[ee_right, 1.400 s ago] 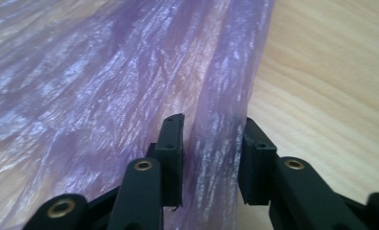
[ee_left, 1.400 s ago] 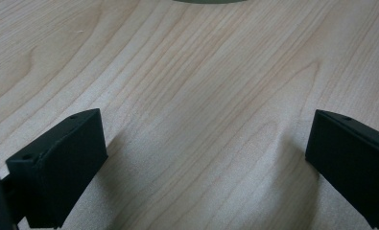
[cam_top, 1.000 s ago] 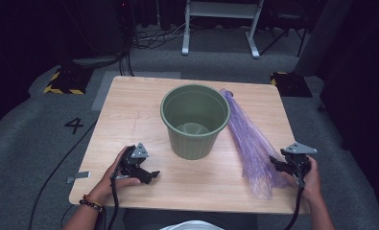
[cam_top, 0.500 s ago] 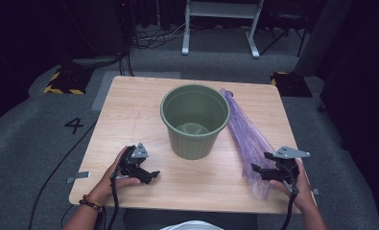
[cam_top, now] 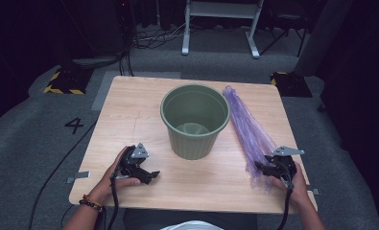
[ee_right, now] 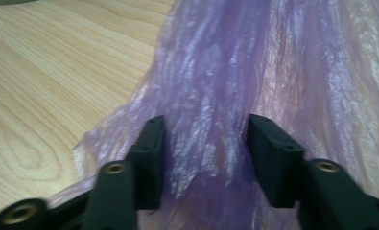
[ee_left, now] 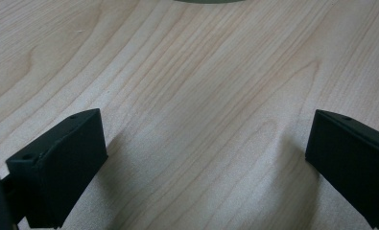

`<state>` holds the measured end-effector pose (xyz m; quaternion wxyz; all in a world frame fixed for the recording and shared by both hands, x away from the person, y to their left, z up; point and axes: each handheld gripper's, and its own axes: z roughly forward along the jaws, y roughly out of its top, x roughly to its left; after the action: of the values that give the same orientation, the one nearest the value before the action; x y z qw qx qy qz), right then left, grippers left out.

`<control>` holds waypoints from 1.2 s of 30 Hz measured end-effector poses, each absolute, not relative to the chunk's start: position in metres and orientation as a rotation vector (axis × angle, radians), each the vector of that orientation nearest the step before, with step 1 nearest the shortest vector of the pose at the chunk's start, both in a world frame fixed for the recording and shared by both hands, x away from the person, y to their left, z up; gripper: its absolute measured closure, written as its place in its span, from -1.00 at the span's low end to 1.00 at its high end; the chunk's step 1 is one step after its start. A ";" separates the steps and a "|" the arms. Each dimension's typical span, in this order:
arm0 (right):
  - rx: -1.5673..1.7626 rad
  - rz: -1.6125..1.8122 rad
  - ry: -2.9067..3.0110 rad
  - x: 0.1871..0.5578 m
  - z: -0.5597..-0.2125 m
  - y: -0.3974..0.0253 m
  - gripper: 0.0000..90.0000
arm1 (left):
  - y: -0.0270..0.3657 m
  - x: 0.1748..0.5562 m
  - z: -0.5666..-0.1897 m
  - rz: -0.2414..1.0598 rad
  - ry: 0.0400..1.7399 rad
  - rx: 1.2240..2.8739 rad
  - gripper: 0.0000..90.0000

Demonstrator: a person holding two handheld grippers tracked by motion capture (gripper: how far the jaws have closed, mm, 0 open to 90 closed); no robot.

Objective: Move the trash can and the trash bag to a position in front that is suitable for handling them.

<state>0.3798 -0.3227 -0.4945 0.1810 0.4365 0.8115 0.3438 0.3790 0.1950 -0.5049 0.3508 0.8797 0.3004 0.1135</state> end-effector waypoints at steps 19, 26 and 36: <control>0.837 0.991 2.452 0.372 -0.492 -0.318 0.36 | 0.195 0.379 -0.505 0.293 0.778 2.277 -0.99; 1.062 0.991 2.249 0.363 -0.480 -0.343 -0.19 | 0.195 0.379 -0.505 0.294 0.778 2.278 -0.99; 1.050 0.923 2.136 0.354 -0.448 -0.326 -0.39 | 0.195 0.379 -0.505 0.294 0.778 2.277 -0.99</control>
<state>0.3542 -0.3264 -0.4476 0.2902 0.3937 0.8006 0.3462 0.3790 0.1950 -0.5049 0.3510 0.8796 0.3006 0.1134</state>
